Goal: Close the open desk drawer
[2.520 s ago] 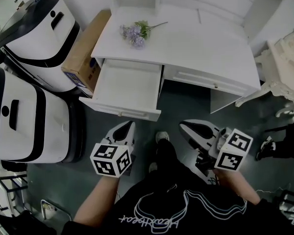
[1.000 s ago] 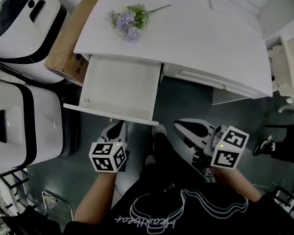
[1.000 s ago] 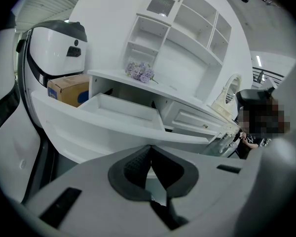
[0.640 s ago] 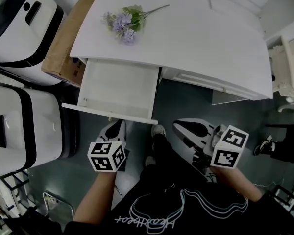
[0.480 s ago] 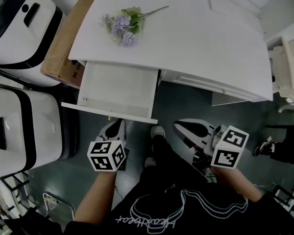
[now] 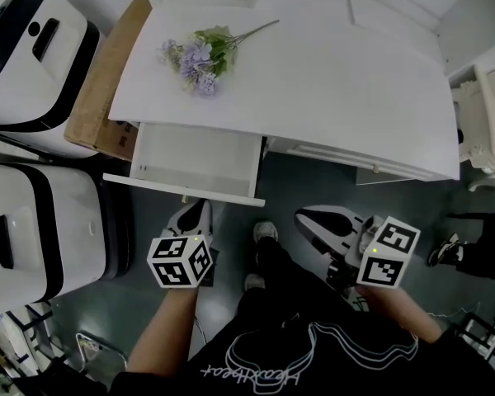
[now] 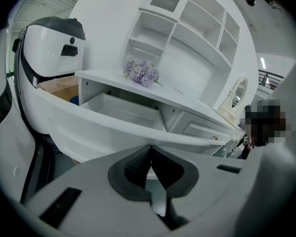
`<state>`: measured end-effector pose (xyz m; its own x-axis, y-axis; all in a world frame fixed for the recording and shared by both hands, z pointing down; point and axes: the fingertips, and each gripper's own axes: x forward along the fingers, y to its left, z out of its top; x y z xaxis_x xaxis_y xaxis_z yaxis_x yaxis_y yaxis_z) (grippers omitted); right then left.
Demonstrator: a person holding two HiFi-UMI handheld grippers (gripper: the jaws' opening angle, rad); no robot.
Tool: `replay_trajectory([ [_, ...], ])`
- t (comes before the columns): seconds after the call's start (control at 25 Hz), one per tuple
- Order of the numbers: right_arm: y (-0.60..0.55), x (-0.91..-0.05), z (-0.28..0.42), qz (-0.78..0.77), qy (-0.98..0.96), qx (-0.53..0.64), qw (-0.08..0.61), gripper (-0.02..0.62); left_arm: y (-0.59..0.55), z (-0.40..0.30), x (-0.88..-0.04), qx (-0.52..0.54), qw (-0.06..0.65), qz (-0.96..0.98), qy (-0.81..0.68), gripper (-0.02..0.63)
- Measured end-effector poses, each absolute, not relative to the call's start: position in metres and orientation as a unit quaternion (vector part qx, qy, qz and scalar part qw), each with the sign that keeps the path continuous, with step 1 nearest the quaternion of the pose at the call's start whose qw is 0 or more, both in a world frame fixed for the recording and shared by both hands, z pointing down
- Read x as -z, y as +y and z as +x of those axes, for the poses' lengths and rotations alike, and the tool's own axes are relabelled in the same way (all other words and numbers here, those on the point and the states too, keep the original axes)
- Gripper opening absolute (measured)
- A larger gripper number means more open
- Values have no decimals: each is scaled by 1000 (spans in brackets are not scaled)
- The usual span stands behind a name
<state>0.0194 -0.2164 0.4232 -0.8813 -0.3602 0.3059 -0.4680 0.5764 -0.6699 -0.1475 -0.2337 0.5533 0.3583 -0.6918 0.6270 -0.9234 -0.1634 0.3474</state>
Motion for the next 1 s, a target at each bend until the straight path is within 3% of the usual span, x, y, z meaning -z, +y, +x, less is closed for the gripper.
replay_trajectory([
  [1.0, -268, -441, 27, 237, -882, -396, 99, 6, -327, -133, -552, -139, 336, 749, -554, 5],
])
